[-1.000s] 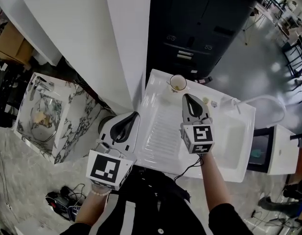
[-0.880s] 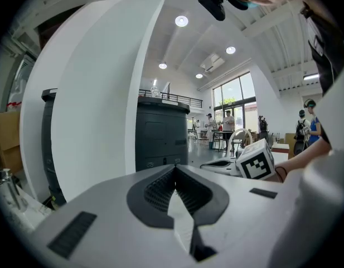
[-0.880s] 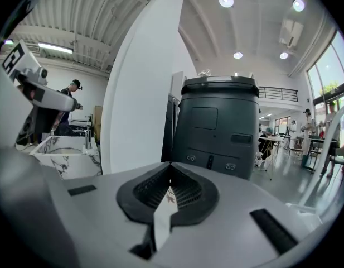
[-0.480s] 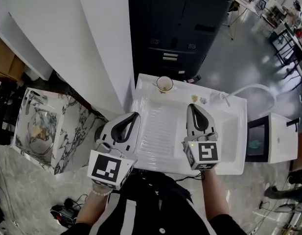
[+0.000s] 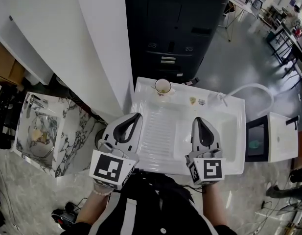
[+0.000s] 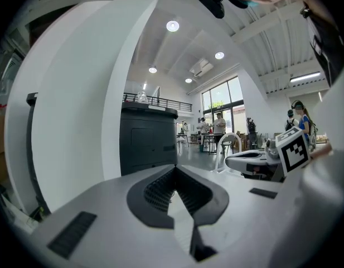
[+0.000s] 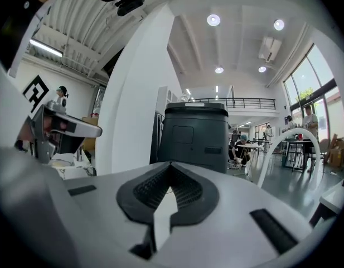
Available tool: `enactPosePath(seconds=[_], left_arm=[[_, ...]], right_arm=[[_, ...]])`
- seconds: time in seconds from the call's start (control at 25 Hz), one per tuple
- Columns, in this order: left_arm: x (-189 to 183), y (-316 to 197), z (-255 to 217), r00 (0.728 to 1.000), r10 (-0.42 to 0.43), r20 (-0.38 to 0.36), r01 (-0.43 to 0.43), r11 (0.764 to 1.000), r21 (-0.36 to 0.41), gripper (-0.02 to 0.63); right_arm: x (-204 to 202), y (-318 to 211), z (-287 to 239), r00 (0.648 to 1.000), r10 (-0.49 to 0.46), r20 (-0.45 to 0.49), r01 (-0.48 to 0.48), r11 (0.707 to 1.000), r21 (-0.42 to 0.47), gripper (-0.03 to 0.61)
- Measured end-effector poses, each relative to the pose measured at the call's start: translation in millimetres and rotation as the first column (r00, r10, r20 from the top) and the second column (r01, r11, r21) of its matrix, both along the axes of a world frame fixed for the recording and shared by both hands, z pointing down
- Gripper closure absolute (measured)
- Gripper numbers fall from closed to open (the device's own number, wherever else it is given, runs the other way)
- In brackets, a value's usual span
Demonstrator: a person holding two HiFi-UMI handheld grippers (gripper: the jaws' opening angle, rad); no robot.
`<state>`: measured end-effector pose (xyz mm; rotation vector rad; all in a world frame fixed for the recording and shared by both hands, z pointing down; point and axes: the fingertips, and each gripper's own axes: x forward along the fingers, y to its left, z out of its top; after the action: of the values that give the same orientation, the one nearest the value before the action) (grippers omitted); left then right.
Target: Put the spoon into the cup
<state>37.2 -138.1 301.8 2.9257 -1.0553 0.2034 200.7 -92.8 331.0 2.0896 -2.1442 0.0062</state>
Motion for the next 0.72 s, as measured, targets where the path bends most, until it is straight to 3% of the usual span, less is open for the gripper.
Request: enactPosePath(seconds=[0.72], left_arm=[[14,12,0,0.999,0.043,0.006,-0.042,0.998,-0.036,0.614]], right_arm=[[-12,12,-7,1.0,0.0,-0.03,0.001,0.999,0.034,0.577]])
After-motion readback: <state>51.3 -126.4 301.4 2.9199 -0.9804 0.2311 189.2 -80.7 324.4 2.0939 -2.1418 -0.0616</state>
